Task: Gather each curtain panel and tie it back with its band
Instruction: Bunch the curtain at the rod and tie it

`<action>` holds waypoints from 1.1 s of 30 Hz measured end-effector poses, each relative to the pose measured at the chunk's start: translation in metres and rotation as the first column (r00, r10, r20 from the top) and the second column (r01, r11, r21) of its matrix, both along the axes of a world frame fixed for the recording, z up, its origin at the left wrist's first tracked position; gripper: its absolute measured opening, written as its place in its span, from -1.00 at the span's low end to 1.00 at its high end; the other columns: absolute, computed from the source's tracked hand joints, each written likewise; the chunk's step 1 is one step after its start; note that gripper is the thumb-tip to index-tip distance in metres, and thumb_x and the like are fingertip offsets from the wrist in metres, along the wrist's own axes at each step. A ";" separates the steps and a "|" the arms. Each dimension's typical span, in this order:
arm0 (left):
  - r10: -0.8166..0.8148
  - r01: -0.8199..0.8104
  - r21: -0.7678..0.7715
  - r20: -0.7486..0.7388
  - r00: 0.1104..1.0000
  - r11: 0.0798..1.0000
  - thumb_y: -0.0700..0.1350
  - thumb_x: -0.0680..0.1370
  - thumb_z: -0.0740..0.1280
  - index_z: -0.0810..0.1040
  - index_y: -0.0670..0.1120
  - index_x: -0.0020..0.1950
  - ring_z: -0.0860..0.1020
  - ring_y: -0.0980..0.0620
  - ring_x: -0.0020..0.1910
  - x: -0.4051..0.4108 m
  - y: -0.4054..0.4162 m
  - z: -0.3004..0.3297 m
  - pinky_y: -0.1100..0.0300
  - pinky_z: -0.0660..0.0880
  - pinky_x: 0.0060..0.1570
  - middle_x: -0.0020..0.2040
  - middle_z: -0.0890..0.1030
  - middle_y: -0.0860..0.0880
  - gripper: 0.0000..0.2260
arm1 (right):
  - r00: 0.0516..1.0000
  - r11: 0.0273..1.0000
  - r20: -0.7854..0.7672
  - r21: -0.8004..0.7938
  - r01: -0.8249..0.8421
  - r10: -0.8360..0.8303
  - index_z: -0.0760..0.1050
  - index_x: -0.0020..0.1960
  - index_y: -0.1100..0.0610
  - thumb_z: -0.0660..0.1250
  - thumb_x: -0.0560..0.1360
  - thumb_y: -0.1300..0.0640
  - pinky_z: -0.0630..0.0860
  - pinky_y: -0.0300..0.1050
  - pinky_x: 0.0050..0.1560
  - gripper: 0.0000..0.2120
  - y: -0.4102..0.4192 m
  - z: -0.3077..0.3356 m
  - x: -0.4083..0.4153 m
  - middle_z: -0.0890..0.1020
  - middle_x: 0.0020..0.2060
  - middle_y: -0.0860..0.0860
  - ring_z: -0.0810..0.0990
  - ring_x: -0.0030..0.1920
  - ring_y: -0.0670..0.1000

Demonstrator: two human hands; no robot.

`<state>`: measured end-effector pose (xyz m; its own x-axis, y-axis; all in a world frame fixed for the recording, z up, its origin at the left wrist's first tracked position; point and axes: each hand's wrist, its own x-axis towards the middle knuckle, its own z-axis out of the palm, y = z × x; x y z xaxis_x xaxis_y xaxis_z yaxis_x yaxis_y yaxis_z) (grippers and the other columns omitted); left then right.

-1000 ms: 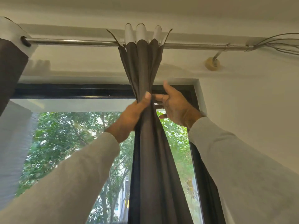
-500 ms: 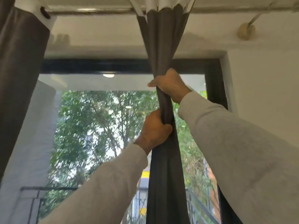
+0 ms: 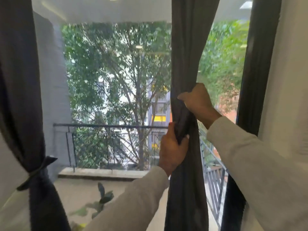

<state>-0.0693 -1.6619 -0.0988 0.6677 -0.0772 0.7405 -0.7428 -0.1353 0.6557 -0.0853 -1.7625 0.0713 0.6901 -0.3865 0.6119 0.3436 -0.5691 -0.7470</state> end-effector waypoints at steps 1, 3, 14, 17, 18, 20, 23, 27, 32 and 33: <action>0.067 -0.070 -0.070 -0.042 0.997 0.995 0.07 0.55 0.54 0.47 0.03 0.36 0.70 0.01 0.04 -0.004 0.000 -0.016 -0.06 0.66 0.01 0.09 0.70 0.03 -0.55 | 1.000 1.000 -0.016 0.007 -0.008 0.008 0.51 0.18 0.20 0.53 0.51 0.23 0.40 -0.15 -0.29 -0.69 0.002 -0.012 -0.002 0.57 -0.12 0.03 0.58 -0.08 0.07; 0.275 -0.282 -0.080 -0.084 0.958 0.956 0.38 0.42 0.56 0.43 -0.02 0.43 0.57 -0.05 0.27 -0.012 -0.002 -0.036 -0.09 0.56 0.28 0.26 0.59 -0.01 -0.24 | 1.000 1.000 -0.027 0.007 0.006 -0.006 0.53 0.27 0.23 0.53 0.51 0.22 0.41 -0.22 -0.21 -0.62 0.006 -0.030 -0.003 0.62 -0.01 0.06 0.61 -0.01 0.09; -0.198 0.204 -0.026 -0.382 0.903 0.979 0.04 0.38 0.68 0.75 -0.12 0.18 0.76 -0.06 -0.02 0.012 0.008 -0.025 -0.12 0.72 0.06 0.02 0.78 -0.05 -0.56 | 0.994 1.000 -0.108 -0.007 0.029 -0.029 0.41 0.12 0.11 0.60 0.47 0.12 0.44 -0.15 -0.25 -0.59 0.028 -0.047 -0.033 0.53 -0.16 -0.07 0.56 -0.20 -0.06; -0.306 0.327 -0.024 -0.426 0.852 0.945 -0.01 0.40 0.60 0.75 -0.13 0.18 0.76 -0.13 -0.01 0.010 0.010 -0.031 -0.19 0.71 0.09 0.04 0.78 -0.10 -0.61 | 0.994 0.999 -0.103 0.033 -0.017 0.020 0.61 0.22 0.20 0.69 0.25 -0.06 0.70 0.06 0.03 -0.36 0.026 -0.050 -0.048 0.74 0.02 0.03 0.74 0.00 0.09; -0.329 0.359 -0.009 -0.423 0.844 0.933 -0.06 0.42 0.58 0.73 -0.14 0.21 0.75 -0.13 0.03 0.009 0.010 -0.034 -0.19 0.70 0.13 0.08 0.78 -0.11 -0.62 | 0.993 0.998 -0.105 0.036 -0.041 0.045 0.65 0.24 0.18 0.70 0.24 -0.07 0.71 0.12 0.09 -0.35 0.023 -0.053 -0.052 0.76 0.04 0.03 0.76 0.01 0.09; -0.386 0.422 0.000 -0.406 0.828 0.907 -0.18 0.49 0.59 0.65 -0.15 0.33 0.73 -0.06 0.11 0.006 0.010 -0.042 -0.09 0.68 0.20 0.18 0.75 -0.10 -0.59 | 0.988 0.994 -0.111 0.037 -0.106 0.109 0.68 0.25 0.16 0.70 0.35 0.01 0.70 0.14 0.15 -0.46 0.019 -0.062 -0.058 0.78 0.05 0.02 0.77 0.02 0.06; -0.447 0.479 -0.022 -0.403 0.799 0.877 -0.17 0.53 0.60 0.58 -0.08 0.43 0.70 0.14 0.14 0.000 0.009 -0.063 0.11 0.65 0.22 0.25 0.72 0.00 -0.52 | 0.976 0.976 -0.069 0.085 -0.202 0.207 0.65 0.33 0.12 0.69 0.37 -0.04 0.67 0.11 0.23 -0.41 0.010 -0.076 -0.066 0.77 0.13 -0.03 0.75 0.11 0.02; -0.304 0.389 0.084 -0.483 0.821 0.917 -0.08 0.45 0.67 0.71 -0.09 0.11 0.72 -0.05 -0.01 -0.007 0.001 -0.113 -0.03 0.66 0.06 -0.05 0.74 0.04 -0.70 | 0.957 0.951 -0.041 0.135 -0.280 0.287 0.63 0.36 0.15 0.70 0.27 -0.13 0.64 0.11 0.29 -0.26 -0.011 -0.097 -0.068 0.75 0.19 -0.01 0.74 0.19 0.04; -0.228 0.317 0.057 -0.577 0.784 0.947 -0.07 0.49 0.63 0.73 -0.11 -0.01 0.73 -0.15 -0.05 -0.019 -0.015 -0.158 -0.24 0.68 0.09 -0.10 0.74 -0.09 -0.82 | 0.918 0.926 -0.128 0.112 -0.362 0.375 0.59 0.40 0.14 0.61 0.49 0.01 0.64 -0.11 0.24 -0.46 -0.039 -0.131 -0.080 0.73 0.22 -0.08 0.72 0.20 -0.08; -0.214 0.305 0.050 -0.604 0.767 0.951 -0.04 0.49 0.62 0.74 -0.10 0.03 0.73 -0.17 0.01 -0.023 -0.019 -0.163 -0.24 0.67 0.15 -0.04 0.76 -0.10 -0.79 | 0.917 0.925 -0.134 0.110 -0.363 0.376 0.60 0.38 0.14 0.54 0.55 0.00 0.63 -0.23 0.17 -0.55 -0.046 -0.139 -0.084 0.74 0.18 -0.12 0.72 0.16 -0.15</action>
<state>-0.0924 -1.6804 -0.2615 0.9065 -0.3812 0.1817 -0.2416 -0.1152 0.9635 -0.1688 -1.8086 -0.0677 0.8746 -0.1299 0.4671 0.3979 -0.3580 -0.8447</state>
